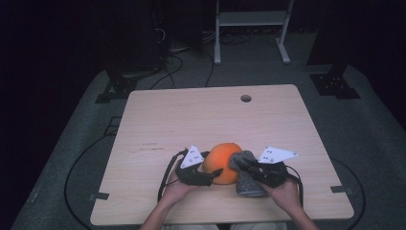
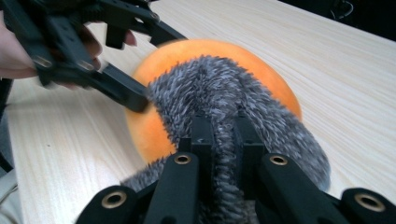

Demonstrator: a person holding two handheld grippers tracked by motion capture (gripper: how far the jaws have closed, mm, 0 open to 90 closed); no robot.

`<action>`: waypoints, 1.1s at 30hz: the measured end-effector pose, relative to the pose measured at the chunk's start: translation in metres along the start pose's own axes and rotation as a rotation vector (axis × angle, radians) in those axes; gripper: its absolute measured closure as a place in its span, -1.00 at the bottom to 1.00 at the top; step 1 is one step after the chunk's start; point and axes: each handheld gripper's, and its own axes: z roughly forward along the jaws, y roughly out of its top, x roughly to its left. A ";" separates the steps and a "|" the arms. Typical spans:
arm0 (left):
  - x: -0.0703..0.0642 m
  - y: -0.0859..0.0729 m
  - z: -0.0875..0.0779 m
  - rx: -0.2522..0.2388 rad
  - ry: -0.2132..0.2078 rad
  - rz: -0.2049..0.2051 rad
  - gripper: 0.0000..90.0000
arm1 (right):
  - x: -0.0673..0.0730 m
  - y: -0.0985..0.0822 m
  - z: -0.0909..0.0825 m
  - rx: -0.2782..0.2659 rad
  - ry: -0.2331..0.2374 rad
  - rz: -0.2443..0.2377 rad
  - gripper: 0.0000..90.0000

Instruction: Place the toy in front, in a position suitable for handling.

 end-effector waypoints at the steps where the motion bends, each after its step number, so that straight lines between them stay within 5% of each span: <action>1: 0.000 -0.001 -0.001 0.003 -0.001 0.002 -0.32 | 0.000 -0.001 0.003 0.010 -0.008 -0.010 0.80; 7: -0.002 -0.002 -0.002 0.012 -0.004 0.035 -0.26 | -0.029 -0.021 0.006 0.066 -0.039 0.130 0.80; 11: -0.001 -0.003 -0.003 0.011 -0.017 0.030 -0.28 | -0.024 -0.016 0.006 0.052 -0.040 0.098 0.80; 13: 0.005 -0.001 -0.004 -0.012 -0.071 -0.066 -0.52 | -0.027 -0.020 0.008 0.062 -0.019 0.118 0.80; 15: 0.010 0.000 -0.003 -0.026 -0.079 -0.139 -0.68 | -0.028 -0.022 0.009 0.061 -0.004 0.140 0.80; 20: 0.003 -0.001 -0.002 0.010 -0.040 -0.054 -0.31 | -0.034 -0.021 0.007 0.083 -0.010 0.160 0.80; 24: -0.003 -0.001 -0.003 0.018 -0.043 0.027 -0.23 | -0.037 -0.016 0.000 0.002 0.000 0.179 0.80; 26: 0.000 0.001 -0.004 0.005 -0.067 -0.006 -0.35 | -0.033 -0.015 0.003 0.020 0.007 0.164 0.80; 29: 0.010 0.001 -0.001 0.001 -0.097 -0.142 -0.75 | -0.025 -0.017 0.006 0.022 0.025 0.154 0.80; 33: 0.006 0.000 -0.001 0.016 -0.078 -0.092 -0.40 | -0.025 -0.019 0.006 0.019 0.022 0.142 0.80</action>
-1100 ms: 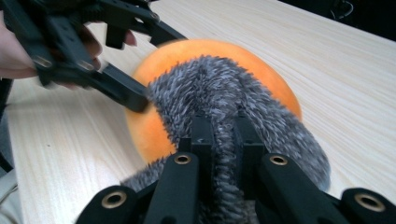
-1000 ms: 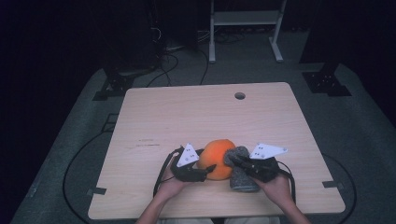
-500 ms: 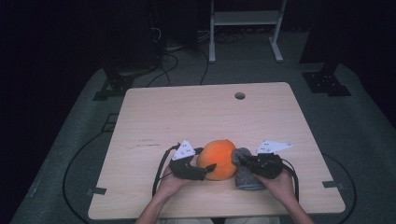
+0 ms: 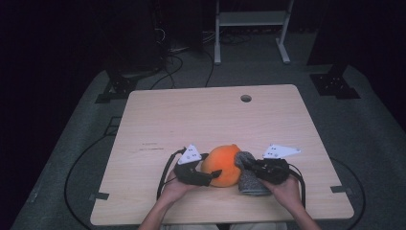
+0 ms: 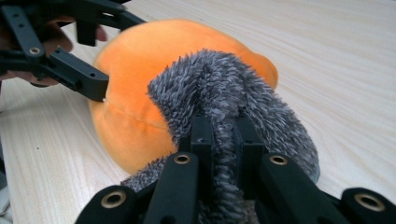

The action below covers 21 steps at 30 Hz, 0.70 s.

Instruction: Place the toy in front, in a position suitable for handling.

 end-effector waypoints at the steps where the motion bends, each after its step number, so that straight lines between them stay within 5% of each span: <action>1: -0.001 0.000 0.000 -0.004 0.006 0.007 -0.36 | -0.005 -0.002 0.000 0.003 0.001 0.019 0.80; 5: -0.003 -0.001 -0.001 -0.002 0.006 0.048 -0.32 | -0.018 -0.011 0.003 0.056 -0.035 0.080 0.80; 11: -0.011 0.000 -0.002 0.000 0.010 0.133 -0.27 | -0.005 0.002 -0.006 -0.014 -0.027 0.015 0.80; 13: -0.009 0.001 -0.002 -0.012 -0.010 0.119 -0.37 | -0.007 -0.001 -0.005 -0.004 -0.017 0.021 0.80; 16: -0.001 0.002 0.000 -0.002 -0.030 -0.001 -0.74 | -0.010 -0.005 -0.004 -0.003 0.009 0.053 0.80; 18: 0.004 0.000 0.004 0.031 -0.058 -0.059 -0.80 | -0.008 -0.006 -0.004 0.003 0.006 0.043 0.80; 19: 0.003 0.000 0.004 0.028 -0.053 -0.059 -0.72 | -0.007 -0.005 -0.003 0.004 0.006 0.044 0.80; 21: -0.004 0.002 0.001 -0.006 -0.007 0.050 -0.40 | -0.007 -0.004 -0.003 0.002 0.002 0.043 0.80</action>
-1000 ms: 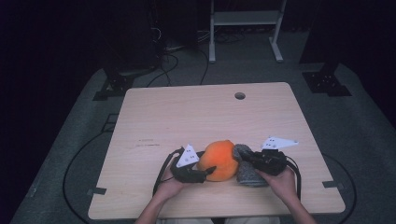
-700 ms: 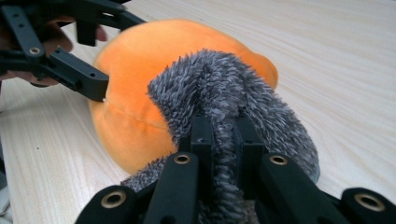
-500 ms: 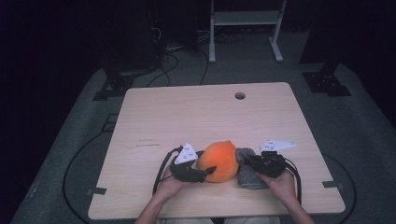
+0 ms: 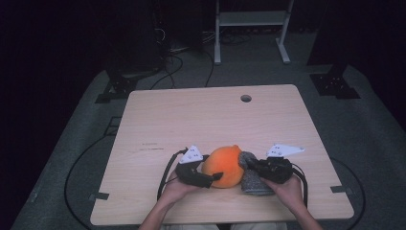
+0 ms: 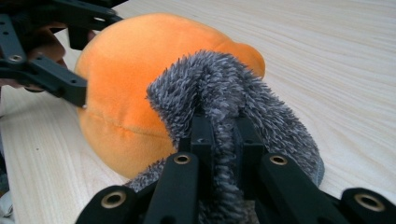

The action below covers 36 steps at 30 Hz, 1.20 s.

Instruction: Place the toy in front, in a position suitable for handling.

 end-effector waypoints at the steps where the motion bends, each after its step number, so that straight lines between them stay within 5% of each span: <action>1: -0.005 0.002 -0.002 -0.020 0.036 0.060 -0.31 | 0.000 0.001 -0.001 -0.005 -0.005 -0.004 0.80; 3: -0.013 0.005 -0.002 -0.020 0.099 0.183 -0.25 | 0.004 0.005 -0.007 -0.040 -0.005 -0.023 0.80; 6: -0.019 0.004 0.001 -0.014 0.076 0.254 -0.27 | 0.015 0.012 -0.012 -0.096 0.021 -0.071 0.80; 8: -0.016 0.003 0.001 -0.027 0.040 0.194 -0.46 | 0.018 0.011 -0.008 -0.079 0.012 -0.101 0.80; 10: -0.010 0.002 0.000 -0.056 0.023 0.109 -0.58 | 0.014 0.008 -0.006 -0.071 0.010 -0.081 0.80; 13: -0.011 0.001 -0.001 -0.043 0.045 0.152 -0.38 | 0.020 0.010 -0.008 -0.075 0.012 -0.096 0.80; 16: -0.013 0.000 -0.001 -0.034 0.046 0.170 -0.30 | 0.034 0.013 -0.007 -0.075 0.004 -0.176 0.80; 19: -0.009 -0.002 -0.003 -0.022 0.047 0.154 -0.27 | 0.024 0.012 -0.004 -0.065 -0.007 -0.138 0.80; 22: -0.004 -0.001 -0.003 -0.033 0.032 0.087 -0.44 | 0.015 0.008 -0.002 -0.056 -0.001 -0.087 0.80; 25: 0.003 0.002 -0.002 -0.040 -0.001 -0.042 -0.77 | 0.025 0.008 0.001 -0.059 0.022 -0.124 0.80; 26: 0.005 0.002 -0.002 -0.034 0.003 -0.049 -0.75 | 0.029 0.008 0.001 -0.060 0.028 -0.137 0.80; 29: 0.005 -0.002 -0.005 -0.034 0.017 -0.017 -0.37 | 0.025 0.008 0.002 -0.056 0.013 -0.132 0.80; 33: 0.006 -0.005 -0.006 -0.028 0.016 -0.005 -0.27 | 0.003 -0.003 0.006 0.003 -0.070 -0.053 0.80; 36: 0.004 -0.006 -0.007 -0.017 0.016 0.044 -0.23 | 0.000 -0.003 0.004 -0.017 -0.042 -0.013 0.80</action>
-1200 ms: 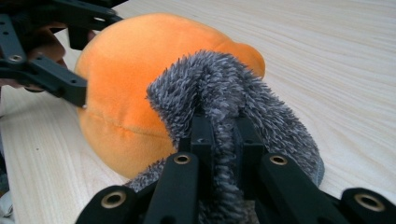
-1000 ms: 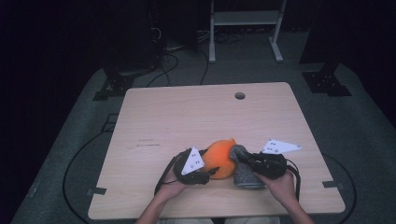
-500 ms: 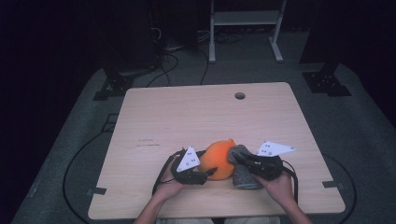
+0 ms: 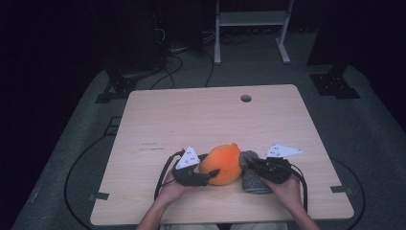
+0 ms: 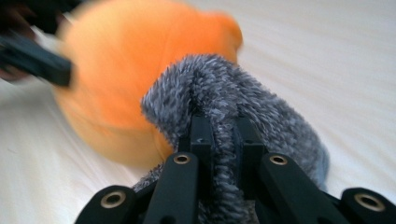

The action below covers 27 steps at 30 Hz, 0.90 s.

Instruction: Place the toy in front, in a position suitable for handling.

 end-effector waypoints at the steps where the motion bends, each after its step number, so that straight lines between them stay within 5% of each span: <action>1: -0.001 -0.001 0.000 0.000 -0.006 0.014 -0.22 | 0.004 0.004 -0.003 -0.028 0.016 -0.017 0.80; 5: -0.003 -0.001 0.001 0.003 -0.014 0.040 -0.20 | 0.014 0.012 -0.006 -0.066 0.031 -0.064 0.80; 11: -0.004 -0.001 0.000 -0.002 -0.016 0.059 -0.20 | -0.002 0.001 0.000 -0.014 0.008 0.021 0.80; 14: -0.007 -0.001 0.001 -0.007 -0.025 0.098 -0.20 | 0.008 0.011 -0.010 -0.085 0.035 -0.015 0.80; 17: -0.010 0.001 0.002 -0.005 -0.019 0.124 -0.19 | 0.010 0.011 -0.007 -0.075 0.030 -0.041 0.80; 21: -0.010 0.001 0.003 -0.017 -0.019 0.117 -0.20 | -0.004 0.004 -0.004 -0.026 0.017 0.029 0.80; 25: -0.016 0.002 0.003 -0.020 -0.021 0.165 -0.20 | 0.011 0.015 -0.018 -0.116 0.049 -0.036 0.80; 27: -0.017 0.004 0.004 -0.026 -0.025 0.164 -0.26 | 0.018 0.018 -0.016 -0.096 0.039 -0.086 0.80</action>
